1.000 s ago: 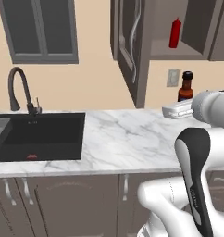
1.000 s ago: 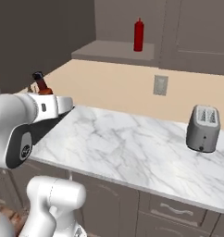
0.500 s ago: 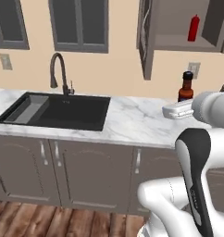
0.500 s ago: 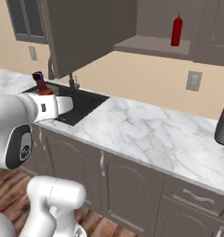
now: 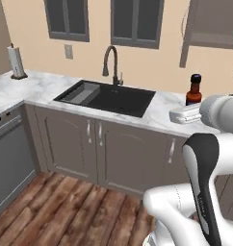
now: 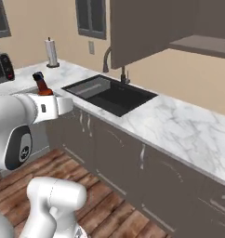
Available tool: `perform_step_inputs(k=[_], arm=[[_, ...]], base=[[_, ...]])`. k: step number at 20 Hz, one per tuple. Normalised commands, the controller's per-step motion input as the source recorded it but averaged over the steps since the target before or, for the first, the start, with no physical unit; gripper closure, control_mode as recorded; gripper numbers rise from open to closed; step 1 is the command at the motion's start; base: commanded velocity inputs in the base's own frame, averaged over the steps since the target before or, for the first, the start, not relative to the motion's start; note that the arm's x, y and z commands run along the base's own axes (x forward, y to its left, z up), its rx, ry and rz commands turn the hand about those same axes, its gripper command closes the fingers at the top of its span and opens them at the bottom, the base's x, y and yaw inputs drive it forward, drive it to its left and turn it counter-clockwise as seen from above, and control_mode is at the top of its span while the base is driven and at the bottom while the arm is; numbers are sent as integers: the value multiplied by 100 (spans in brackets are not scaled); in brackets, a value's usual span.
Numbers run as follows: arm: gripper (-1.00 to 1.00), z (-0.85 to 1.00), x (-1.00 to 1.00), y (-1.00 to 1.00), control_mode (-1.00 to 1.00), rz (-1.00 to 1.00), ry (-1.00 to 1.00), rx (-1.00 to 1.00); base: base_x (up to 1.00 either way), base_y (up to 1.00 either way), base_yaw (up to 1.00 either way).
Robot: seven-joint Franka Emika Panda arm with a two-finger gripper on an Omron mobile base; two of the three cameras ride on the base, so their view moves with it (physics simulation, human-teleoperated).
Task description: Take 2 condiments from the cabinet and move them on the counter near the stove.Make sure the condiments are lined up with each other, next to each other.
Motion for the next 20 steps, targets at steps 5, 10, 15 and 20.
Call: perform_step_inputs(k=[5,10,15,20], arm=[[100,0,0,0,100,0,0,0],[100,0,0,0,100,0,0,0],[100,0,0,0,100,0,0,0],[100,0,0,0,100,0,0,0]], base=[[-58,0,48],[-42,0,48],[-36,0,48],[-31,0,47]])
